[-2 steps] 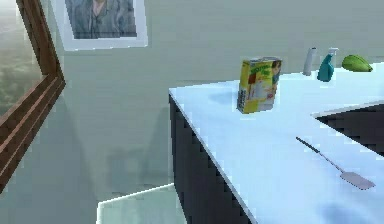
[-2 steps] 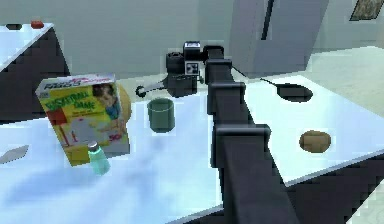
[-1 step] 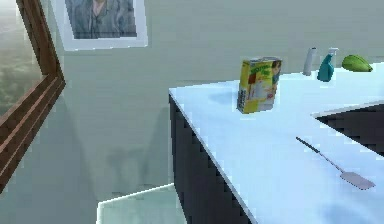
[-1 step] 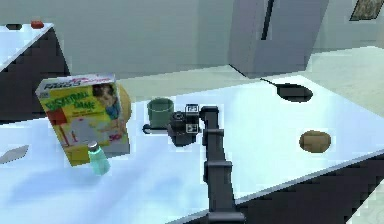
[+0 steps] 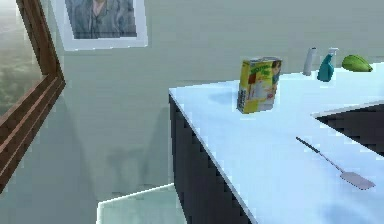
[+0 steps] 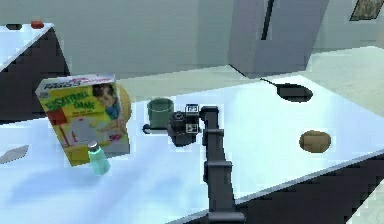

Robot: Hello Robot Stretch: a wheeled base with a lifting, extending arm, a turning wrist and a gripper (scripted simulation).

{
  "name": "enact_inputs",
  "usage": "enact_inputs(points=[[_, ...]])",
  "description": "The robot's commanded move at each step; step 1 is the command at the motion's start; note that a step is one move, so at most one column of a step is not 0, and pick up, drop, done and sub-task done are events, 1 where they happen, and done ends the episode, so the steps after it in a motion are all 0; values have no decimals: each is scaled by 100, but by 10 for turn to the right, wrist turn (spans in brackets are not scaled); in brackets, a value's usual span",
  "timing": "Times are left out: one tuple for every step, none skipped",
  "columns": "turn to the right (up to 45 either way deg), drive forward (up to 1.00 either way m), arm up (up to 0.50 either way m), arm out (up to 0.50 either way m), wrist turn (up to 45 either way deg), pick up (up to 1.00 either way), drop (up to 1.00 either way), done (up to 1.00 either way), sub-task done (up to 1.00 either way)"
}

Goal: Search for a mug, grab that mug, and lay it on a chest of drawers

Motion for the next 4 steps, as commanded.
enact_inputs(points=[[0,0,10,0,0,0,0,0,0],[0,0,6,0,0,0,0,0,0],[0,0,0,0,-450,0,0,0,0],[0,0,0,0,-450,0,0,0,0]])
